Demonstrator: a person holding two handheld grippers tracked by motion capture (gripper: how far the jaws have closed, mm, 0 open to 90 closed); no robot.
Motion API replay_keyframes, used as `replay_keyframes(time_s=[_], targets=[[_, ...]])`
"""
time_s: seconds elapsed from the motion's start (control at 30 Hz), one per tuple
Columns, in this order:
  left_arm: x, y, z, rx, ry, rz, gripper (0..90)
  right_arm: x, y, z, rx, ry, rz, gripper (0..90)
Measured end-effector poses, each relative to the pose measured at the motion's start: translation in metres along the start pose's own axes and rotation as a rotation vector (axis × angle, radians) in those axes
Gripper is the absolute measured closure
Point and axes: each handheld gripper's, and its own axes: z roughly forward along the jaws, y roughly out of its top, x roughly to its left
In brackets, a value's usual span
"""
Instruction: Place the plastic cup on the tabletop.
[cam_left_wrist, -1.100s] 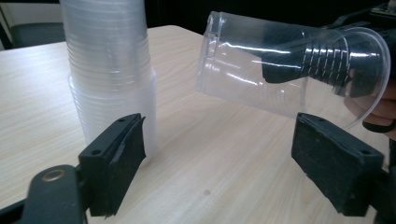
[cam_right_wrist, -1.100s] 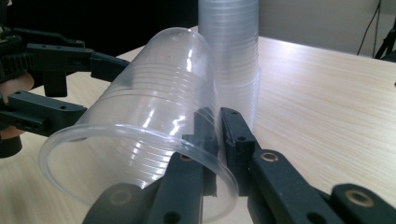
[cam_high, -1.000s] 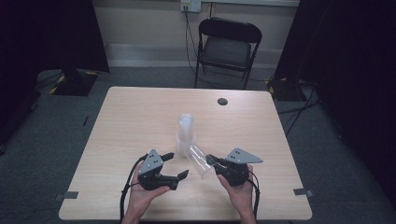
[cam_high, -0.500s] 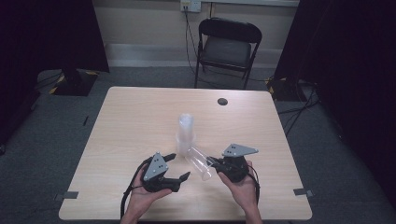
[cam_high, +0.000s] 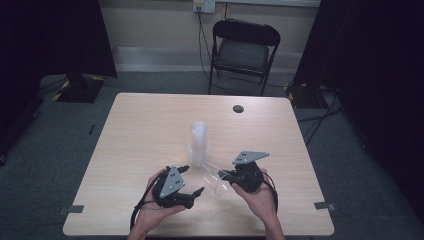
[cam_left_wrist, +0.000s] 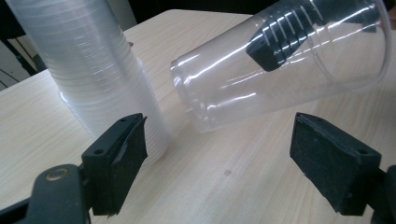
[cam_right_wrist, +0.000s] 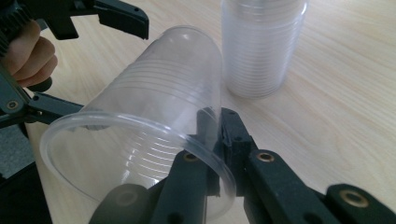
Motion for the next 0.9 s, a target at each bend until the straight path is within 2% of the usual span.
replay_keyframes(time_s=[0.27,0.3,0.33,0.4,0.5,0.6,0.73,0.83,0.9], targets=[[-0.002,-0.001,0.002,0.017,0.016,0.059,16.3,0.002,0.005,0.008,0.057,0.032,-0.006,87.4],[-0.004,-0.001,0.003,0.04,-0.002,0.101,16.1,0.003,0.006,0.01,0.067,0.039,-0.005,87.4],[-0.004,-0.001,0.003,0.04,-0.002,0.101,16.0,0.003,0.006,0.01,0.067,0.039,-0.005,87.4],[-0.007,0.0,0.004,0.044,-0.015,0.13,16.0,0.004,0.007,0.011,0.081,0.043,-0.006,86.9],[-0.009,0.001,0.005,0.038,-0.024,0.154,15.5,0.005,0.01,0.014,0.103,0.052,-0.014,86.6],[-0.01,0.001,0.008,0.031,-0.028,0.15,13.4,0.005,0.012,0.015,0.11,0.054,-0.016,86.5],[-0.013,0.001,0.011,0.046,-0.018,0.174,11.6,0.006,0.014,0.018,0.13,0.069,-0.017,85.2],[-0.015,0.002,0.013,0.033,-0.032,0.172,12.6,0.008,0.015,0.02,0.138,0.075,-0.022,85.2],[-0.018,0.002,0.014,0.023,-0.034,0.186,14.5,0.01,0.016,0.021,0.137,0.078,-0.024,85.4]])
